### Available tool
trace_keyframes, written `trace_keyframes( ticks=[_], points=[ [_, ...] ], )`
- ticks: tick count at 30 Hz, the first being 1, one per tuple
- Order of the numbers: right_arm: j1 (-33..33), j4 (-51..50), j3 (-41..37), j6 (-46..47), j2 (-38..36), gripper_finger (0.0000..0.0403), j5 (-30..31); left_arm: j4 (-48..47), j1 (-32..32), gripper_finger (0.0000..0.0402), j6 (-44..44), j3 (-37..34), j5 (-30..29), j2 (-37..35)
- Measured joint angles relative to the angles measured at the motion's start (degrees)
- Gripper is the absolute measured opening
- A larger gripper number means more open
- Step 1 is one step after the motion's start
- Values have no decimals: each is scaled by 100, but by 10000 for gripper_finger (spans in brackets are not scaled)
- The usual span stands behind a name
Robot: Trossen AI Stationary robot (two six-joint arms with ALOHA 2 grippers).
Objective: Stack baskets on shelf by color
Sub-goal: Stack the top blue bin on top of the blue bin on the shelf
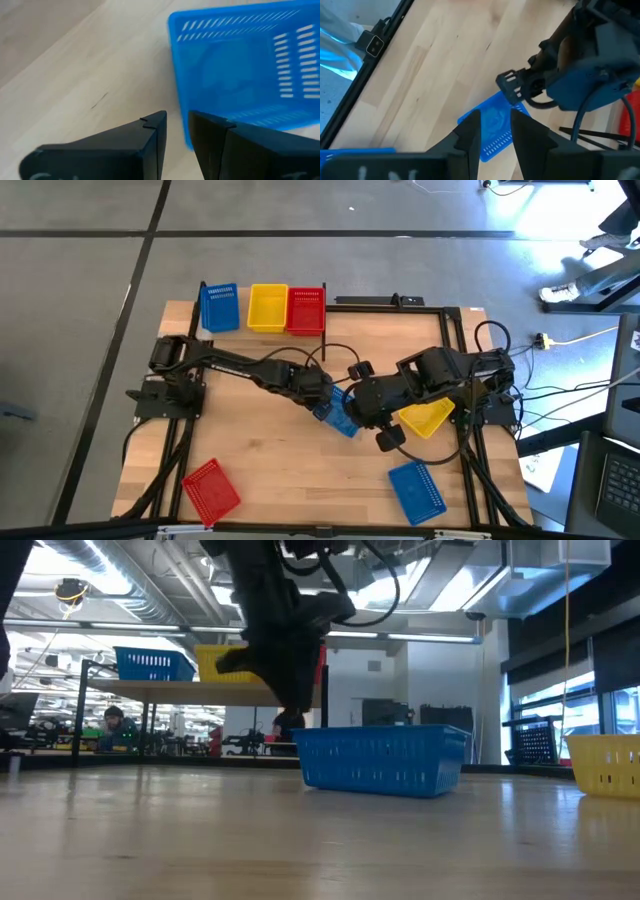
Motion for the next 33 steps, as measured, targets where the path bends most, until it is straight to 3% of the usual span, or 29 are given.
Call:
trace_keyframes(
  ticks=[25, 33],
  points=[
    [2, -203, -9, -7, -4, 101, 3, 512, 7, 71, 108, 12, -163, 516],
    [1, -253, -9, -20, -4, 101, 3, 644, 7, 71, 225, -2, 125, 869]
  ],
)
